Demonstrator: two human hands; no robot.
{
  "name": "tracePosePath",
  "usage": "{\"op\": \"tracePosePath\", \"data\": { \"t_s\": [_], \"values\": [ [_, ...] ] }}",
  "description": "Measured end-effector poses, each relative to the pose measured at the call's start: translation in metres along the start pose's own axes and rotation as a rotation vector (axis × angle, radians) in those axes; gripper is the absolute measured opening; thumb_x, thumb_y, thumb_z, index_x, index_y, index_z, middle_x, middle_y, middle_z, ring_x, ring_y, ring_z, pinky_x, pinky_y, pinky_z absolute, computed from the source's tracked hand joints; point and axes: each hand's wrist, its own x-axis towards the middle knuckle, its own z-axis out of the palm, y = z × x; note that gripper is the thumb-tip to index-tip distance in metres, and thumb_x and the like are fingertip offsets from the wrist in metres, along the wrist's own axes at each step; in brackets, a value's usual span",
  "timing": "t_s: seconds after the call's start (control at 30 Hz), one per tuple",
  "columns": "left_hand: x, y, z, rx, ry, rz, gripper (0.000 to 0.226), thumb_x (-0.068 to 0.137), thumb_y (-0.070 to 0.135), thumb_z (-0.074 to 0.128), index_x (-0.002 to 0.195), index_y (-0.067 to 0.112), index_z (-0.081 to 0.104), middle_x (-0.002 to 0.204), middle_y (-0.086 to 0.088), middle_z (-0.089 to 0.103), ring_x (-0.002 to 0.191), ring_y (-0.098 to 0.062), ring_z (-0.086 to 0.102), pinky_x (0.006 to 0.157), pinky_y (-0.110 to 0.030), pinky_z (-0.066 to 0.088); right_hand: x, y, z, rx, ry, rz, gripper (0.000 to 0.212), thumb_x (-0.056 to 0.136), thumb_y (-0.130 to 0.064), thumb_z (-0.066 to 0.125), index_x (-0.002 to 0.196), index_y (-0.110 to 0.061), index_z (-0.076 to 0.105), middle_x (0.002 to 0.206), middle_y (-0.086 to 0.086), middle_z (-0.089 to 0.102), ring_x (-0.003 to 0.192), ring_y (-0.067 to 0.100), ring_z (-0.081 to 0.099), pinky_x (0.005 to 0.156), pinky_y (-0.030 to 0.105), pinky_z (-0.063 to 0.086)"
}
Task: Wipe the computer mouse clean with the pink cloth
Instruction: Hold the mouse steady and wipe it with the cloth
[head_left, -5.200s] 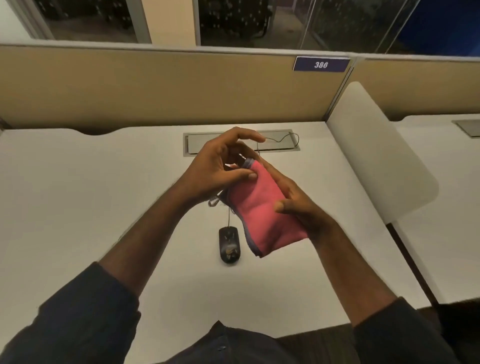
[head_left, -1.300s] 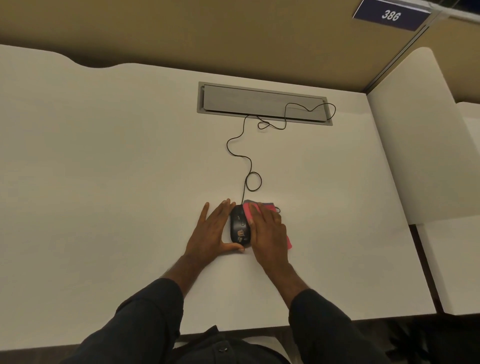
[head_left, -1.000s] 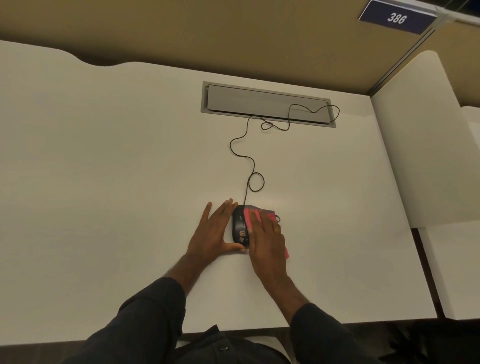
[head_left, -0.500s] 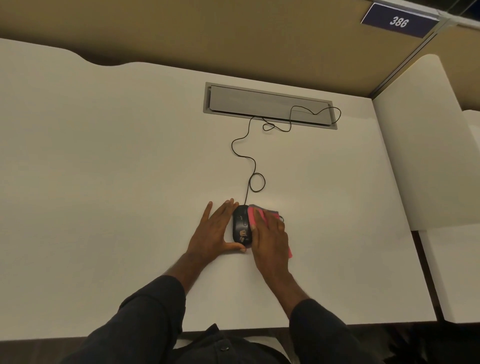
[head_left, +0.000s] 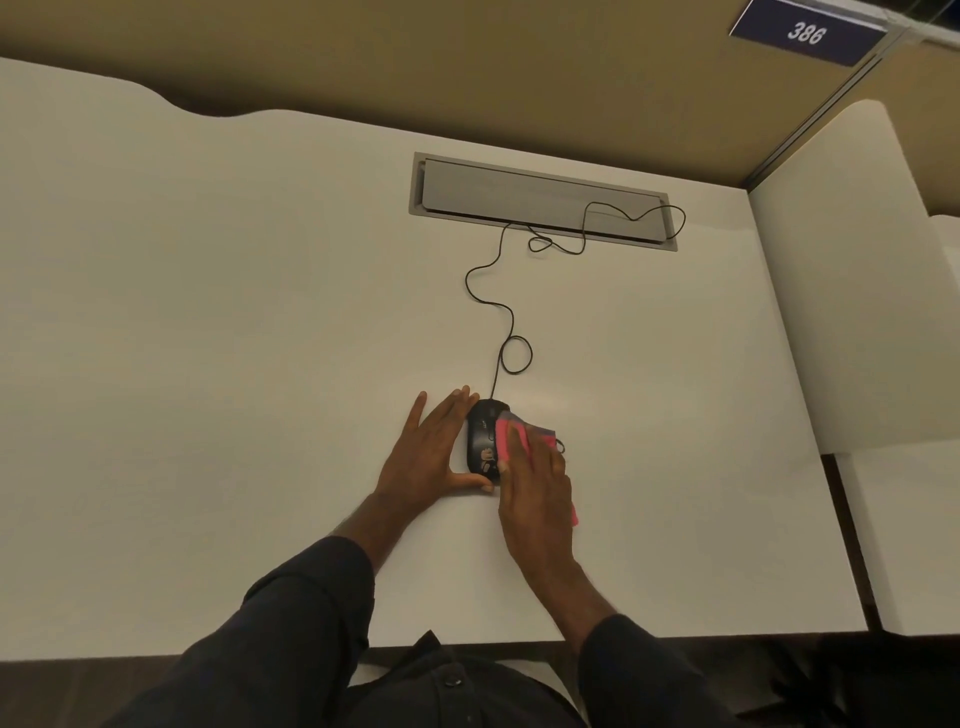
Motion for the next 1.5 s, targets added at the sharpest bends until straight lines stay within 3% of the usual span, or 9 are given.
{"op": "tracePosePath", "data": {
  "t_s": [0.13, 0.23, 0.4, 0.5, 0.6, 0.8, 1.0, 1.3, 1.5],
  "values": [
    [0.000, -0.001, 0.001, -0.012, 0.002, -0.006, 0.122, 0.066, 0.096, 0.035, 0.157, 0.020, 0.007, 0.165, -0.002, 0.015, 0.151, -0.014, 0.006, 0.124, -0.049, 0.000, -0.011, 0.003, 0.004, 0.016, 0.072, -0.037, 0.084, 0.068, -0.016, 0.090, 0.140, 0.000, 0.048, 0.134, 0.027, 0.058, 0.119, 0.047, 0.059, 0.091, 0.055, 0.050],
    [0.000, -0.001, 0.001, -0.015, 0.006, -0.003, 0.121, 0.067, 0.095, 0.036, 0.157, 0.020, 0.007, 0.165, -0.002, 0.014, 0.150, -0.011, 0.003, 0.124, -0.048, -0.001, 0.001, 0.006, 0.003, 0.013, 0.065, -0.020, 0.080, 0.075, -0.018, 0.085, 0.142, -0.006, 0.043, 0.134, 0.025, 0.058, 0.120, 0.045, 0.059, 0.088, 0.055, 0.053],
    [0.001, -0.002, 0.001, -0.013, 0.014, 0.010, 0.120, 0.068, 0.093, 0.039, 0.157, 0.019, 0.007, 0.164, -0.003, 0.016, 0.151, -0.012, 0.006, 0.124, -0.050, 0.000, 0.030, 0.010, -0.001, -0.081, -0.055, -0.040, 0.064, 0.098, -0.035, 0.052, 0.155, -0.019, 0.028, 0.157, 0.010, 0.034, 0.148, 0.034, 0.024, 0.109, 0.053, 0.037],
    [0.001, -0.003, 0.002, -0.003, 0.014, 0.011, 0.121, 0.068, 0.093, 0.041, 0.157, 0.020, 0.007, 0.165, -0.003, 0.016, 0.149, -0.007, 0.001, 0.124, -0.048, -0.002, 0.039, 0.012, -0.001, -0.015, -0.093, -0.058, 0.066, 0.100, -0.035, 0.049, 0.158, -0.021, 0.019, 0.163, 0.006, 0.023, 0.153, 0.029, 0.010, 0.117, 0.053, 0.028],
    [0.002, -0.003, 0.002, 0.006, 0.004, 0.005, 0.121, 0.068, 0.093, 0.042, 0.157, 0.020, 0.007, 0.165, -0.003, 0.014, 0.149, -0.007, 0.000, 0.124, -0.047, -0.003, 0.034, 0.011, -0.003, 0.103, -0.048, -0.096, 0.064, 0.099, -0.021, 0.056, 0.155, -0.013, 0.026, 0.161, 0.010, 0.027, 0.151, 0.031, 0.015, 0.119, 0.055, 0.025],
    [0.001, -0.002, 0.002, 0.008, -0.003, 0.002, 0.121, 0.067, 0.093, 0.041, 0.157, 0.022, 0.004, 0.165, -0.001, 0.011, 0.148, -0.006, -0.001, 0.124, -0.045, -0.006, -0.003, 0.012, 0.009, 0.199, 0.101, -0.067, 0.063, 0.090, -0.001, 0.066, 0.147, -0.003, 0.038, 0.152, 0.018, 0.042, 0.142, 0.038, 0.037, 0.108, 0.062, 0.039],
    [0.001, 0.000, -0.001, -0.011, -0.013, -0.002, 0.121, 0.066, 0.093, 0.040, 0.157, 0.021, 0.002, 0.165, 0.000, 0.010, 0.149, -0.009, -0.001, 0.124, -0.047, -0.005, -0.010, 0.014, 0.012, 0.117, 0.093, -0.051, 0.064, 0.089, -0.013, 0.065, 0.147, -0.004, 0.040, 0.148, 0.019, 0.048, 0.136, 0.041, 0.045, 0.102, 0.060, 0.045],
    [0.002, -0.001, 0.000, -0.013, -0.005, 0.009, 0.123, 0.067, 0.091, 0.046, 0.158, 0.017, 0.009, 0.165, -0.002, 0.016, 0.152, -0.013, 0.007, 0.124, -0.050, -0.001, 0.045, 0.008, -0.013, 0.177, 0.005, -0.046, 0.054, 0.098, -0.018, 0.056, 0.150, -0.020, 0.041, 0.151, 0.006, 0.046, 0.145, 0.030, 0.034, 0.108, 0.053, 0.040],
    [0.001, -0.004, 0.004, -0.027, 0.045, 0.007, 0.123, 0.067, 0.093, 0.044, 0.157, 0.019, 0.006, 0.162, 0.004, 0.010, 0.146, 0.004, -0.010, 0.124, -0.045, -0.003, 0.063, -0.012, -0.024, 0.142, -0.130, -0.005, 0.057, 0.096, -0.023, 0.061, 0.149, -0.026, 0.040, 0.154, 0.001, 0.041, 0.144, 0.027, 0.033, 0.110, 0.053, 0.038]
  ]
}}
